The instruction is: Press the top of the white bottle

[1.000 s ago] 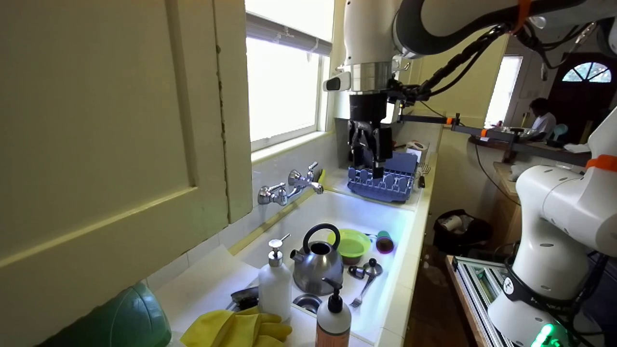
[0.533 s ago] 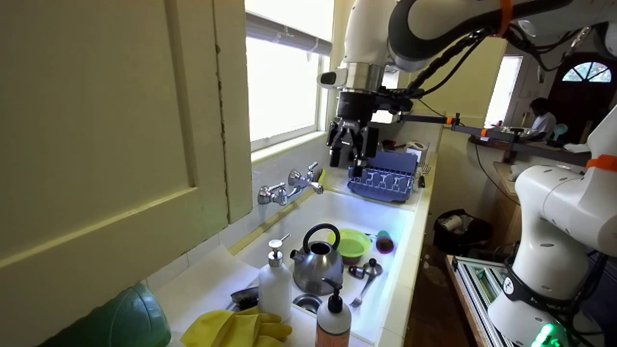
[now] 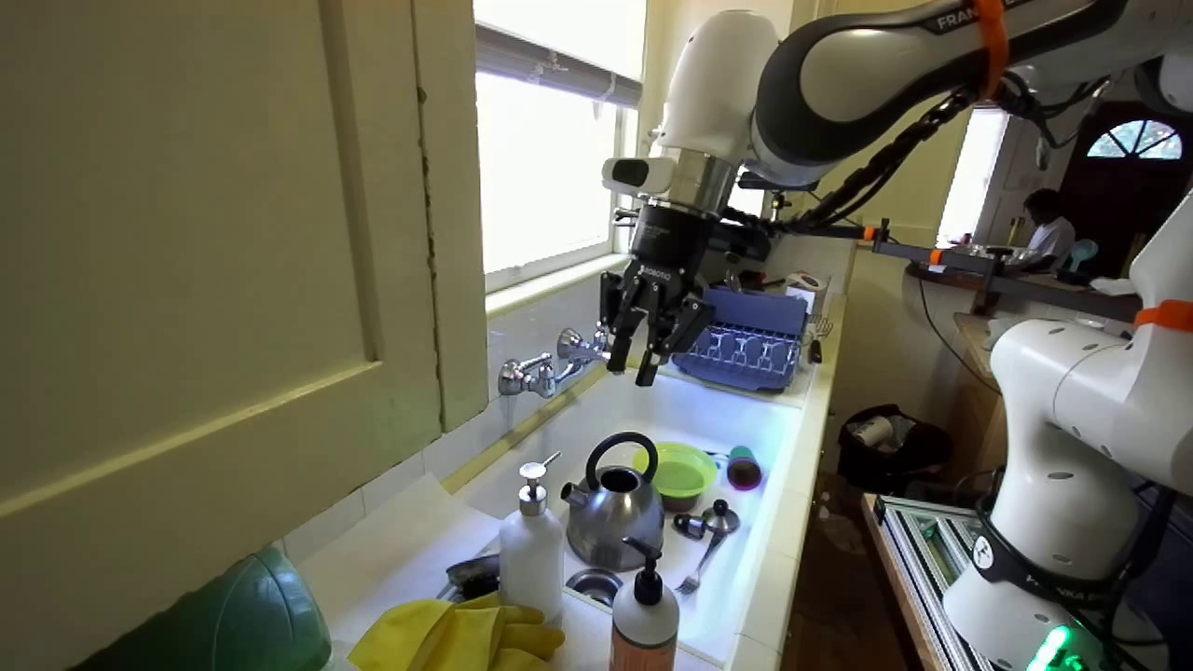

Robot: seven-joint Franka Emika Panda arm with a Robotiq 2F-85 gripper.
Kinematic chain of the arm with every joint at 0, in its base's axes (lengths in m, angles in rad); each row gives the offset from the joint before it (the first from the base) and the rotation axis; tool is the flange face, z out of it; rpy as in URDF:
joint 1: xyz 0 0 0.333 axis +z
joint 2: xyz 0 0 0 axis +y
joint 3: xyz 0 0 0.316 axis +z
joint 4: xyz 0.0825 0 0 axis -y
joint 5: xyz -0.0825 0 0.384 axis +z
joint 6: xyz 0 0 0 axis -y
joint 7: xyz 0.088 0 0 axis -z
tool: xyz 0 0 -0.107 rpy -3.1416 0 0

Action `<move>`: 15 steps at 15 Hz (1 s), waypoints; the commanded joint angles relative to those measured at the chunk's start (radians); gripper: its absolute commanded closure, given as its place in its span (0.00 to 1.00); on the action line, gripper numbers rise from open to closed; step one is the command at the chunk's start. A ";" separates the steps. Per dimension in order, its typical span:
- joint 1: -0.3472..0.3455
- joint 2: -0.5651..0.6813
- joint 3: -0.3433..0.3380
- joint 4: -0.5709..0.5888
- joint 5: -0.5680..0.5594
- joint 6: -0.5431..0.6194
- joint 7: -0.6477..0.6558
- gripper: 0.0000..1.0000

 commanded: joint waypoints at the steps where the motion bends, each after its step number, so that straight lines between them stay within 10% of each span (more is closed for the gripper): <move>1: -0.007 0.009 0.008 -0.005 0.017 0.004 0.000 0.63; 15: -0.012 0.042 -0.003 -0.011 0.065 0.028 -0.014 1.00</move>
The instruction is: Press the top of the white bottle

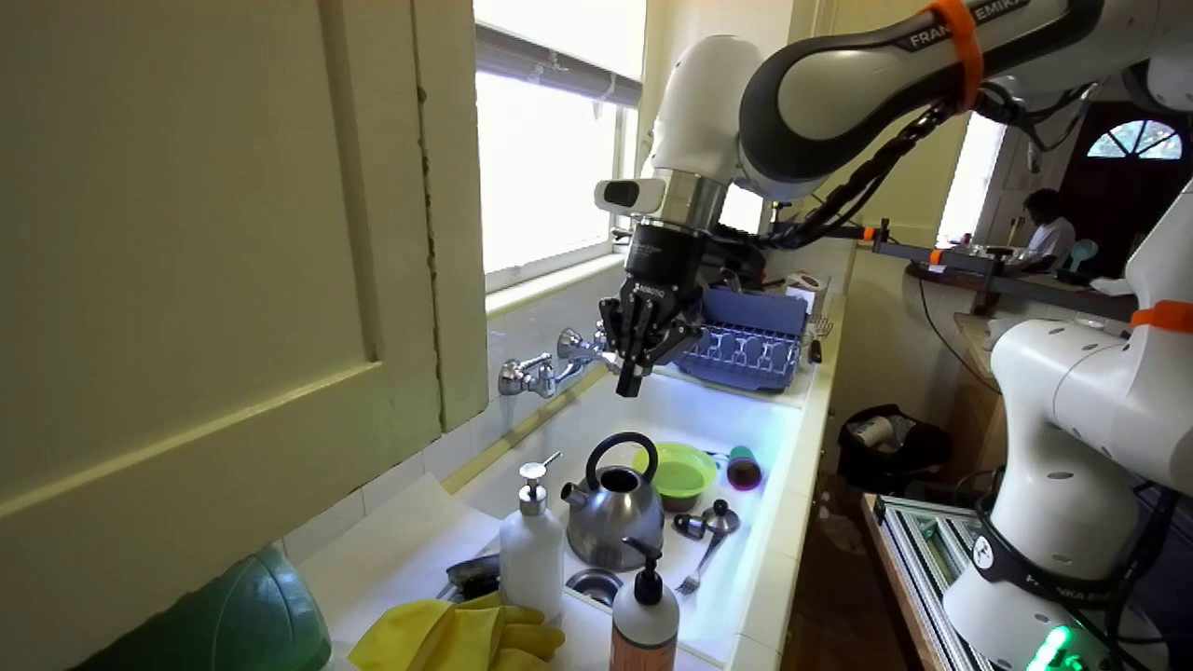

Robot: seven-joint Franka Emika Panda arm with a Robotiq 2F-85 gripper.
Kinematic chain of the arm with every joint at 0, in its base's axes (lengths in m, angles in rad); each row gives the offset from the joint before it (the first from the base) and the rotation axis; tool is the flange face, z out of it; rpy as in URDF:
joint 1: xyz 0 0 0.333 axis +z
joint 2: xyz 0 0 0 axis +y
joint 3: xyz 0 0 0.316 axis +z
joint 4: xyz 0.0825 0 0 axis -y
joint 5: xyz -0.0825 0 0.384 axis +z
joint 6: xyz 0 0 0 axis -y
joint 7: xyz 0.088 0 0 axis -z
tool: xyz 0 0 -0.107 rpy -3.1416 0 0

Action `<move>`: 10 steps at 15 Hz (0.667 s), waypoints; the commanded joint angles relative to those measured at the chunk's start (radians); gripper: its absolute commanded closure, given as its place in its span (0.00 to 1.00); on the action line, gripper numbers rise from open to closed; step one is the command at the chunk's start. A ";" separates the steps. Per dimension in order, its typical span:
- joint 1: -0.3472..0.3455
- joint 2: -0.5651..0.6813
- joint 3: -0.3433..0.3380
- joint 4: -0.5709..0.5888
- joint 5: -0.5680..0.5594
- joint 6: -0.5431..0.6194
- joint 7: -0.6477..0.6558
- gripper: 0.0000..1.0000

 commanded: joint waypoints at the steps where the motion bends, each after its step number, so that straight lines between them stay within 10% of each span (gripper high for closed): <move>1: -0.006 0.005 -0.002 -0.009 0.032 0.023 -0.021 1.00; 10: -0.004 0.009 -0.014 -0.028 0.061 0.068 -0.057 1.00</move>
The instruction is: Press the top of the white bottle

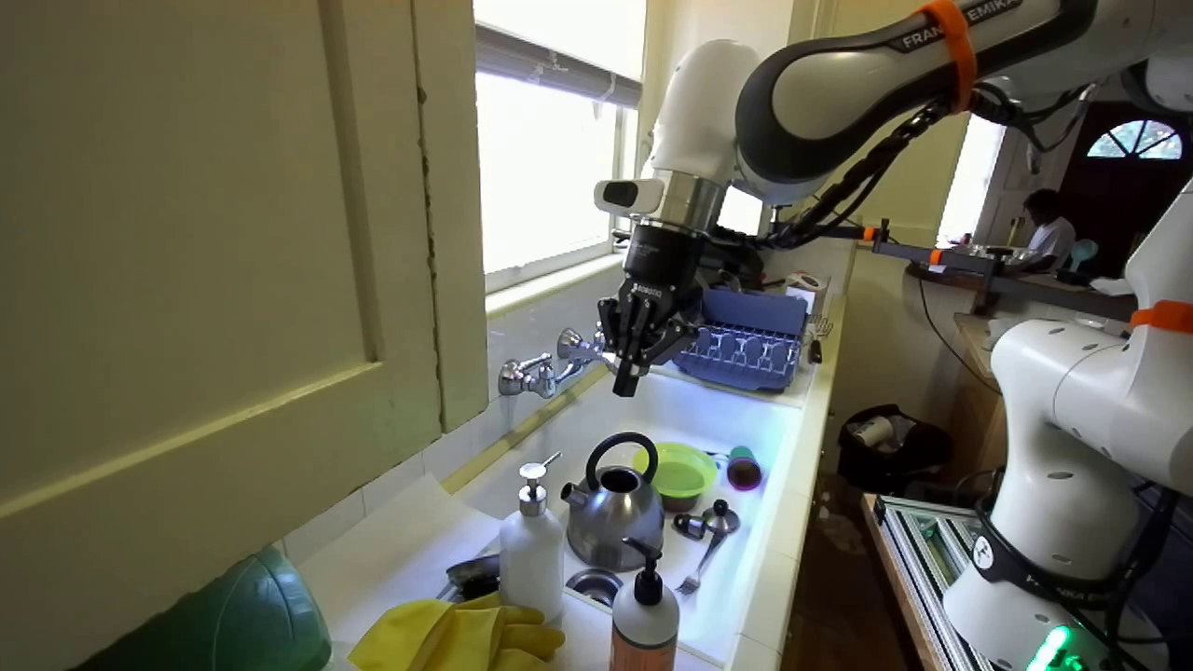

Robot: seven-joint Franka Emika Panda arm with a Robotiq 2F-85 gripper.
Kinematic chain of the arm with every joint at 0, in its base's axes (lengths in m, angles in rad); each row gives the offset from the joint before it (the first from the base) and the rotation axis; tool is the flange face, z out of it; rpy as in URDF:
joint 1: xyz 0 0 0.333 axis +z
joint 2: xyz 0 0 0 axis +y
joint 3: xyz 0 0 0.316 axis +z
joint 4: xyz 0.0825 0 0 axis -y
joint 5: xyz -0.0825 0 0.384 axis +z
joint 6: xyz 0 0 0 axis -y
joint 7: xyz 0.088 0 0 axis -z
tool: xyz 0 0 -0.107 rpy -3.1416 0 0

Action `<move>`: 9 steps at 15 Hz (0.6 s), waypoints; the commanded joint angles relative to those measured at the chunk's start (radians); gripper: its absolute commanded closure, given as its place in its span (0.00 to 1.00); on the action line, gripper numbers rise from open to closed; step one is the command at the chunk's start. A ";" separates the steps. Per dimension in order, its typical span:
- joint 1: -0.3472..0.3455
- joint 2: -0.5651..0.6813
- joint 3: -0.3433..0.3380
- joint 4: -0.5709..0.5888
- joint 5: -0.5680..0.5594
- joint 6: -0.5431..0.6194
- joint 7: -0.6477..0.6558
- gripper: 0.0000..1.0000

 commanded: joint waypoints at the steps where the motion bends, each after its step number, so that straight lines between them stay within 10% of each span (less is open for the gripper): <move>1: -0.002 0.009 -0.009 -0.030 0.039 0.062 -0.056 1.00; 9: 0.024 0.061 -0.034 -0.073 0.213 0.180 -0.266 1.00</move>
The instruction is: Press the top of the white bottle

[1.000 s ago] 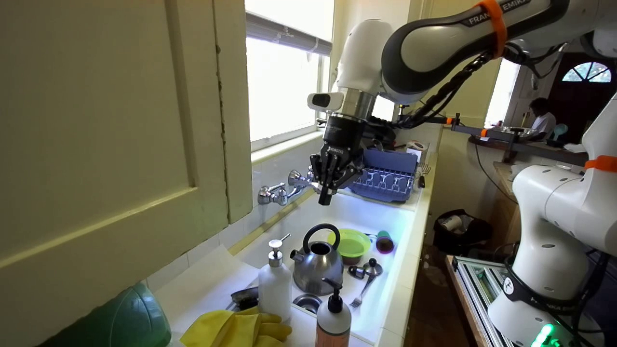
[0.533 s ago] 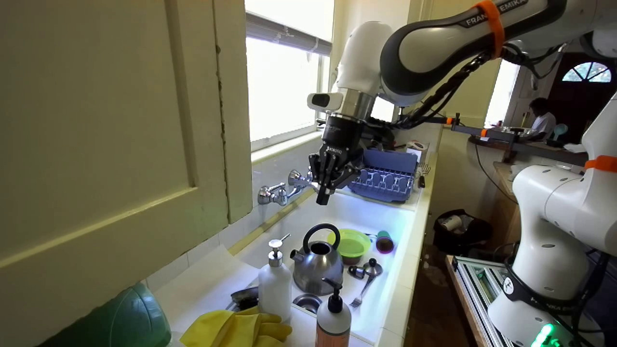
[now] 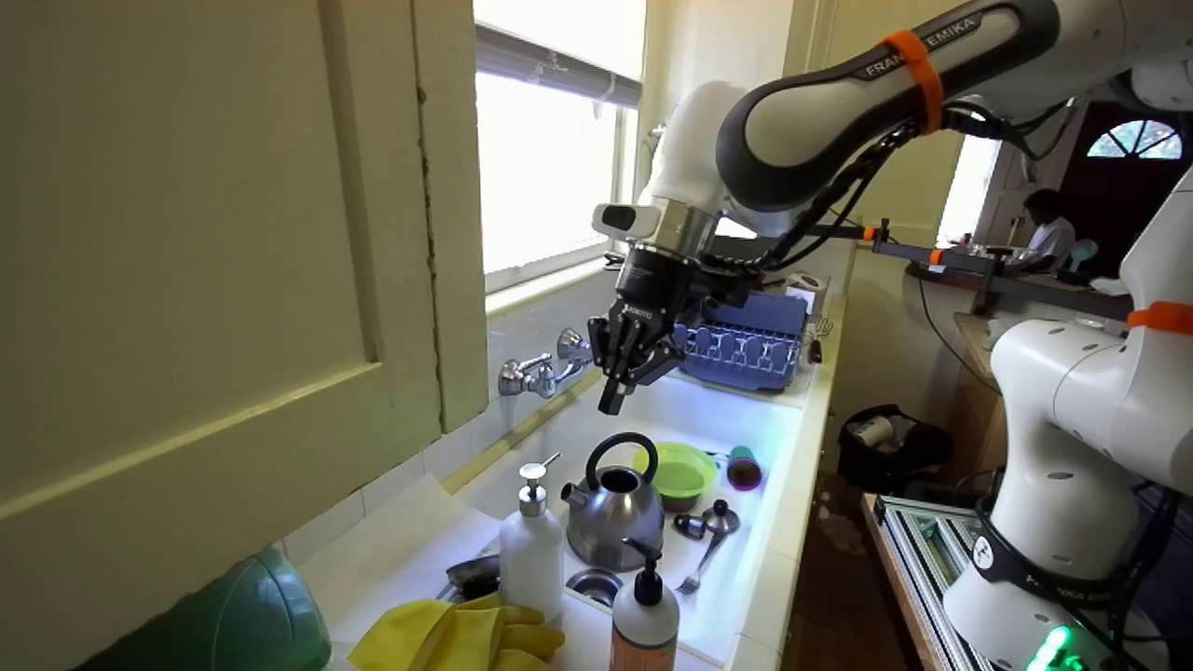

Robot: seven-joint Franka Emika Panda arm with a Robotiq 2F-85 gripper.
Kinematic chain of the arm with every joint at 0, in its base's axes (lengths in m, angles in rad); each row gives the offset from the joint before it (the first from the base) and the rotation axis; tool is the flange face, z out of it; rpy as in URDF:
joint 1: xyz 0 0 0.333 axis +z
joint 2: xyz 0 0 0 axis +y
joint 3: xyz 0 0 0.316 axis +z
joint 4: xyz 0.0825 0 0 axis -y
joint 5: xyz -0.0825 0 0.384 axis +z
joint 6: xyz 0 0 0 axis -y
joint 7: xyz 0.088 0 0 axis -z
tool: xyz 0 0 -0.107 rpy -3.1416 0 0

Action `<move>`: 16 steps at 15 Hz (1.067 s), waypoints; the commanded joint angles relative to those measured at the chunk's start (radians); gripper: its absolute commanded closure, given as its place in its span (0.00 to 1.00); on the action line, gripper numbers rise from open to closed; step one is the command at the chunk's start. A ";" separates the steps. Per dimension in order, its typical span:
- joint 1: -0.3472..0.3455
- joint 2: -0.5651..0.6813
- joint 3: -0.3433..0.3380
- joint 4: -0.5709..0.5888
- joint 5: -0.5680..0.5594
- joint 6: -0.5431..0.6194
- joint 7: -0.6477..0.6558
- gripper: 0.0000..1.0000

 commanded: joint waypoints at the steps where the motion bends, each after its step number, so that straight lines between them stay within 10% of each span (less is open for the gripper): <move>1: 0.021 0.031 -0.012 -0.028 0.116 0.085 -0.131 1.00; 16: 0.061 0.192 0.027 0.005 0.537 0.354 -0.536 1.00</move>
